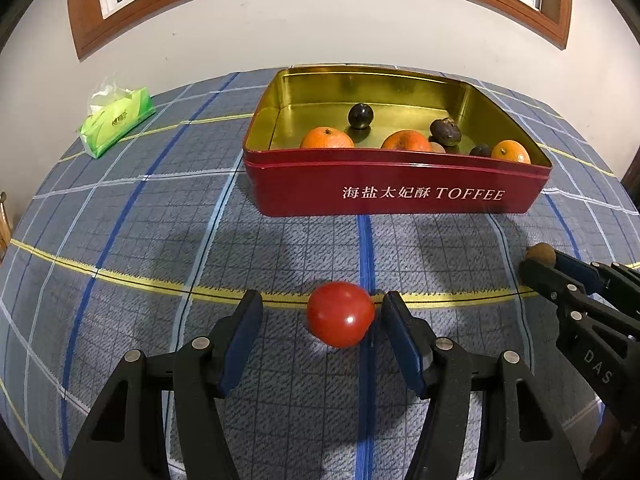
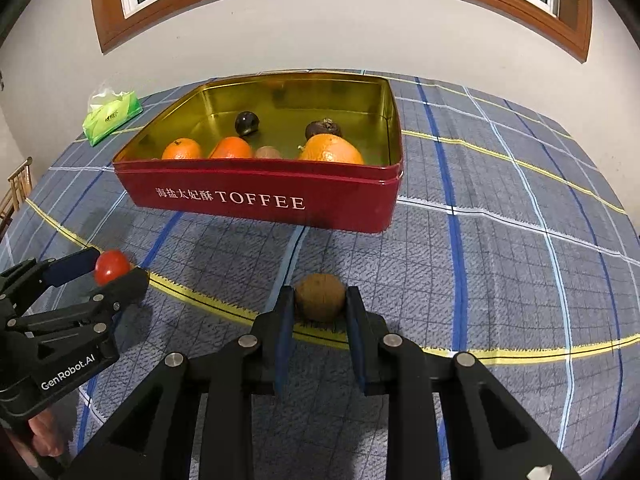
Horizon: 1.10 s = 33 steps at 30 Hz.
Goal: Organize fruits
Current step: 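Close the left gripper on the red tomato while the right gripper grasps the kiwi, then carry the tomato in the left gripper and kiwi in the right gripper over the tin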
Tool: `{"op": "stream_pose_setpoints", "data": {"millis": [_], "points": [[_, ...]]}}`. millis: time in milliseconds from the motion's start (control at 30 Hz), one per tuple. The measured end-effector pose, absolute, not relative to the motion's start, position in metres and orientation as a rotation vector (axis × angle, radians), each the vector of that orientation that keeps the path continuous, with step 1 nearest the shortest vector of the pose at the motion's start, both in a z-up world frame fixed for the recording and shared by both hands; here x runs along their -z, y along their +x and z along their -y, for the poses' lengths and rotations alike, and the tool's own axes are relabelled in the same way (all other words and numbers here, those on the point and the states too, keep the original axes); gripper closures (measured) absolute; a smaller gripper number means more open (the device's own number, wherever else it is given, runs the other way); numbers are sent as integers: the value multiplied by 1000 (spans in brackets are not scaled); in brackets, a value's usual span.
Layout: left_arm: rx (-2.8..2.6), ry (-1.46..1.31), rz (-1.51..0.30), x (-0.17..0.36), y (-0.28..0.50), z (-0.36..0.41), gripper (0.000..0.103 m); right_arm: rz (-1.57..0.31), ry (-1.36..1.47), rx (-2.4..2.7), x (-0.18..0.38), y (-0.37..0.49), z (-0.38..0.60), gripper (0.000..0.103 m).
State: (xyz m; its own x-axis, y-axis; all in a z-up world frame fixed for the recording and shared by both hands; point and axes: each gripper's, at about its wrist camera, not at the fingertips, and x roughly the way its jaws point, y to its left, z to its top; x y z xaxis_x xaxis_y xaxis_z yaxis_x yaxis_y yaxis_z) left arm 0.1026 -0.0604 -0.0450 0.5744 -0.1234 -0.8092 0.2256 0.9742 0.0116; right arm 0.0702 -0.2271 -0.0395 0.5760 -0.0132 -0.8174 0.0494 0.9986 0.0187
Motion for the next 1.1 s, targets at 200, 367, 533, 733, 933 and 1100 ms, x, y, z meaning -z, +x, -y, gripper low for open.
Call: {"op": "stream_pose_setpoints", "data": {"millis": [200, 367, 533, 733, 933, 1100], "points": [[224, 113, -919, 46, 101, 59, 44, -939, 29, 38, 40, 68, 226, 79], [239, 114, -907, 46, 98, 60, 50, -938, 26, 39, 40, 68, 226, 79], [254, 103, -907, 46, 96, 61, 58, -939, 23, 40, 40, 68, 226, 79], [263, 96, -910, 45, 95, 62, 69, -938, 31, 37, 40, 68, 226, 79], [261, 94, -911, 45, 92, 59, 71, -938, 30, 38, 40, 68, 226, 79], [258, 100, -904, 45, 90, 59, 71, -938, 30, 37, 40, 68, 226, 79]]}}
